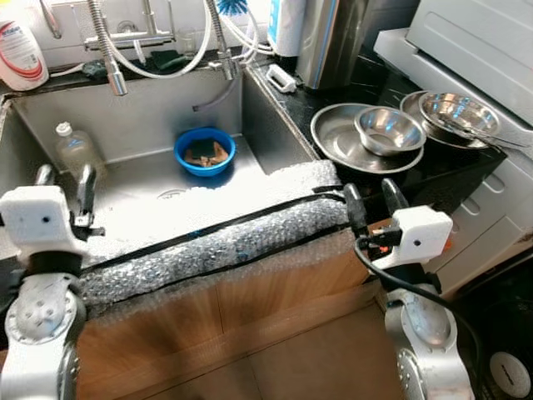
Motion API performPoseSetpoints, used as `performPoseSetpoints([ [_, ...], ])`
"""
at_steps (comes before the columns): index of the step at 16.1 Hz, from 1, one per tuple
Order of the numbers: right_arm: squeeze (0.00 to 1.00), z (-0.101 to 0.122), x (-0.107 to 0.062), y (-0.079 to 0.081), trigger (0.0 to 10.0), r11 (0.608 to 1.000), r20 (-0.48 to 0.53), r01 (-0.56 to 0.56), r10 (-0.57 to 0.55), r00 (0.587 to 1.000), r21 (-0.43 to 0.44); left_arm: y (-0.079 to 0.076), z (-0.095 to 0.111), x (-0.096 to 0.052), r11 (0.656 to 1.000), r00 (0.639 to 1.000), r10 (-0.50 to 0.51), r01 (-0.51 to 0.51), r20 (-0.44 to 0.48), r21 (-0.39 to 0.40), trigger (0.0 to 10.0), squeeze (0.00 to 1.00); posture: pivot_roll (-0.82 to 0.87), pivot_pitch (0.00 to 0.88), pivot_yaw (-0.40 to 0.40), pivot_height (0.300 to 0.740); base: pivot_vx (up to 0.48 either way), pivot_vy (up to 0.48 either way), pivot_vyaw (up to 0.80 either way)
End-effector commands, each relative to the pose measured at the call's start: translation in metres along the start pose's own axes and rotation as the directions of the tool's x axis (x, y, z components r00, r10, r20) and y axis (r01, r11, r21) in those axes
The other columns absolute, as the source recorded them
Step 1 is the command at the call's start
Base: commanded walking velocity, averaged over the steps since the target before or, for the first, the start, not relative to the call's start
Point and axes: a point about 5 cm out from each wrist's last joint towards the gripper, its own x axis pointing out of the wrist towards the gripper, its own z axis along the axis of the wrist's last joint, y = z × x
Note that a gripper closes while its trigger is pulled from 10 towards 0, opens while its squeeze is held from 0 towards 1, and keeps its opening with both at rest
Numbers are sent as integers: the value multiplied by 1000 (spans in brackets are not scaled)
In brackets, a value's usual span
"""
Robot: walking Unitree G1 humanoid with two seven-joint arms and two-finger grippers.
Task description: Kitchen organization
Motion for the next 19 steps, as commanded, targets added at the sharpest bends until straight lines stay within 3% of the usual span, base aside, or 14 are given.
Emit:
performPoseSetpoints([
  [1, 0, 6, 1, -3, 10000, 1000, 21, 9, -9, 1000, 3, -3, 3, 0, 1000, 1000, -6, 6, 9, 15, 10000, 0, 49, 114, -68, 740, 0, 0, 775],
  [9, 0, 6, 5, -3, 10000, 1000, 14, 4, -4, 1000, 17, -14, 4, 4, 1000, 1000, -17, 17, 9, -21, 10000, 0, 49, 104, -72, 740, 0, 0, 663],
  [16, 0, 19, 27, -29, 10000, 987, 11, 155, -155, 988, 32, -23, 3, 7, 998, 999, -43, 44, 6, -48, 10000, 0, 42, 125, -73, 740, 0, 0, 0],
  [18, 0, 19, 33, -39, 10000, 978, -27, 207, -207, 978, 6, -26, 2, 7, 997, 998, -57, 57, 0, -57, 10000, 0, 44, 130, -70, 740, 0, 0, 0],
  [19, 0, 21, 40, -44, 10000, 973, -65, 222, -225, 972, -62, -26, 2, 7, 997, 998, -58, 58, -2, -57, 10000, 0, 39, 133, -67, 740, 0, 0, 0],
])
